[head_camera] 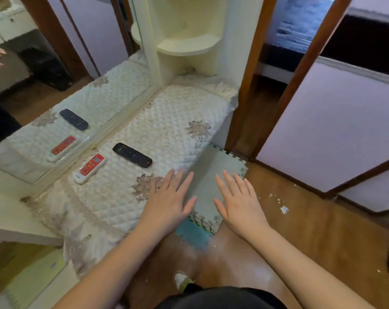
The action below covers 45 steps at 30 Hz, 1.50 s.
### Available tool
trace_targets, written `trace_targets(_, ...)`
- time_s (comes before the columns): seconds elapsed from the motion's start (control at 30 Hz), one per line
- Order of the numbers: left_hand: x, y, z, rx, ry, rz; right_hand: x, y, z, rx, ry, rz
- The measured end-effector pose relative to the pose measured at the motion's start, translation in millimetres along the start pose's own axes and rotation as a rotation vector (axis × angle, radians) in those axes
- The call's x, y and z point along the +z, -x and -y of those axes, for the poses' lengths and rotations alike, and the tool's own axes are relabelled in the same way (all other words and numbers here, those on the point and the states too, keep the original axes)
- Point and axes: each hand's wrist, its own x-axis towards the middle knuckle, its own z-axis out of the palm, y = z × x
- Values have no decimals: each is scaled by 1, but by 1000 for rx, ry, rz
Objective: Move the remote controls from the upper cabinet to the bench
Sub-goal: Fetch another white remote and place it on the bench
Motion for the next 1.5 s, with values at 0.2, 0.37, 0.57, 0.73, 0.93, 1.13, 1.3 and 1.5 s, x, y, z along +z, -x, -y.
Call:
trace_targets(0.2,4,-32,-105,226,-71,36,-8,75,-85,232,-50,-22)
trace_targets(0.37,9,-40,-215,454,-89,52,-9,155,-156,432,-87,-20)
trace_targets(0.57,16,-44,-321,661,-102,86,-12,236,-214,653,-135,-36)
trace_targets(0.73,26,-45,-383,822,-138,137,-24,281,-251,835,-132,-73)
trace_targets(0.93,21,-68,-463,1070,-181,100,-37,324,-287,1048,-66,-58)
trace_targets(1.13,17,-87,-549,1282,-159,162,-52,352,-315,1340,-29,-107)
trace_targets(1.3,6,-74,-616,1514,-144,174,-68,383,-326,1552,-12,-132)
trace_targets(1.5,1,-42,-684,1783,-137,143,-83,432,-320,1756,-6,-147)
